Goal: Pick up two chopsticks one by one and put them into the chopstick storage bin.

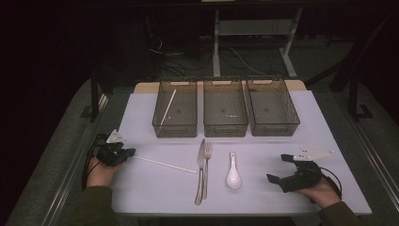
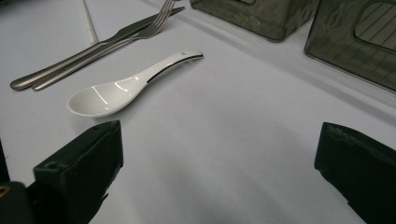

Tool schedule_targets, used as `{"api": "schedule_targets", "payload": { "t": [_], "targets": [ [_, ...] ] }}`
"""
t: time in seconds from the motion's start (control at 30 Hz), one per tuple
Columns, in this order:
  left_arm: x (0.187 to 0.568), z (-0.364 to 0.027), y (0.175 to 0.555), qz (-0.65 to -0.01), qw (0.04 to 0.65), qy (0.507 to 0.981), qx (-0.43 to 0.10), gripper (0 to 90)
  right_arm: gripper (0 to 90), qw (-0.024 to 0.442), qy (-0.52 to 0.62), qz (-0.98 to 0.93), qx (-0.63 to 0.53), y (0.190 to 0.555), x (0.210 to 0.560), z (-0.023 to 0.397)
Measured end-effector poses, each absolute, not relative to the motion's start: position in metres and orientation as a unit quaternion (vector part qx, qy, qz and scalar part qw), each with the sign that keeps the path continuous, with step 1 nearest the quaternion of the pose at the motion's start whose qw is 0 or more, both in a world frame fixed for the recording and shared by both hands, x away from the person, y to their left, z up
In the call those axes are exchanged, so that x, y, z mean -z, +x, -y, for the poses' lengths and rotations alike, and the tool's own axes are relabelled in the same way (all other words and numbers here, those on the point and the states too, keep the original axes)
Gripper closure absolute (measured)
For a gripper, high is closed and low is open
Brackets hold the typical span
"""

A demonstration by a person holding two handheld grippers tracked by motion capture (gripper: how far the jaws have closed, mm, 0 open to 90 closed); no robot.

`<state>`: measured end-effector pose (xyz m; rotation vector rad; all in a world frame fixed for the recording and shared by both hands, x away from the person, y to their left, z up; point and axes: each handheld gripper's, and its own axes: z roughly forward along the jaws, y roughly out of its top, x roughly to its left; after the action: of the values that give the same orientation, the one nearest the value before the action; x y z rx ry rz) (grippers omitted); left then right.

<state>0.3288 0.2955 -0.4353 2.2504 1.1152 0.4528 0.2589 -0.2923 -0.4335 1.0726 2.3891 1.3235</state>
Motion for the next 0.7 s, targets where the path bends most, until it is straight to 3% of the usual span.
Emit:
{"api": "schedule_targets", "payload": {
  "t": [0.23,0.57,0.7],
  "targets": [
    [0.433,-0.294,0.322,-0.413,0.292,0.846,-0.169,88.3,1.3,0.104,0.362,-0.81,-0.449,0.259,0.433,0.292],
    [0.412,-0.238,0.306,-0.317,0.357,0.868,-0.138,65.5,1.3,0.105,0.361,-0.81,-0.45,0.259,0.433,0.292],
    [0.407,-0.206,0.299,-0.262,0.376,0.882,-0.114,60.7,1.3,0.104,0.362,-0.81,-0.45,0.258,0.433,0.292]
  ]
}}
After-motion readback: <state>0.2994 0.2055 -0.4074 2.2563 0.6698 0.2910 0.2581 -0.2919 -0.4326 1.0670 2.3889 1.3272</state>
